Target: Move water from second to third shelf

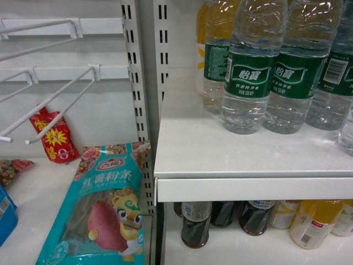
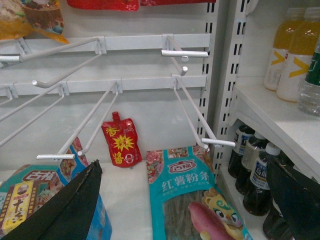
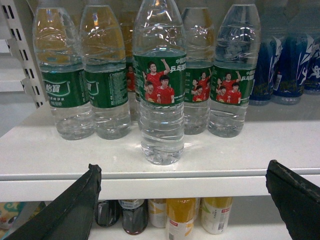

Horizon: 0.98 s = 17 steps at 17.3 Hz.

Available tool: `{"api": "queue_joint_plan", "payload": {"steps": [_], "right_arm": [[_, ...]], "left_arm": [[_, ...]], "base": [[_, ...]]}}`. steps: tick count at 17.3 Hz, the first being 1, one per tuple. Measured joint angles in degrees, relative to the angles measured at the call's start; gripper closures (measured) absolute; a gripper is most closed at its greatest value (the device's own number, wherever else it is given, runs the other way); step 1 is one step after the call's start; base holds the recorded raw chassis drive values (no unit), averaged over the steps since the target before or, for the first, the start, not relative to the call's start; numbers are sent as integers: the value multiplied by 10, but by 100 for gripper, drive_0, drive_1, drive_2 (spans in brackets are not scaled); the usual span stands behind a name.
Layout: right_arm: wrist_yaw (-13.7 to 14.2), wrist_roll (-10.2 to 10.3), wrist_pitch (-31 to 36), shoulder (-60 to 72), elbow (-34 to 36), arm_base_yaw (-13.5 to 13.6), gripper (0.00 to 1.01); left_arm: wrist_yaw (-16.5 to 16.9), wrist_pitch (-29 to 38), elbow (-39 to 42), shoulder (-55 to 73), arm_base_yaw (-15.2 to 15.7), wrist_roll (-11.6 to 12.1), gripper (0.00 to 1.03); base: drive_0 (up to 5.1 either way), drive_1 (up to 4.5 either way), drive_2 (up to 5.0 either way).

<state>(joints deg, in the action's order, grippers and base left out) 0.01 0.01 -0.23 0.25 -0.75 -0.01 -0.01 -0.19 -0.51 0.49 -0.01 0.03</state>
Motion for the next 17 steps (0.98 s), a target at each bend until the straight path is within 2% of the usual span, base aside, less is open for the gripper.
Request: {"api": "queue_joint_plan", "payload": {"steps": [17], "right_arm": [[0,0,2,0,0,0,3]], "left_arm": [[0,0,0,0,0,0,5]], "base": [[0,0,0]]}}
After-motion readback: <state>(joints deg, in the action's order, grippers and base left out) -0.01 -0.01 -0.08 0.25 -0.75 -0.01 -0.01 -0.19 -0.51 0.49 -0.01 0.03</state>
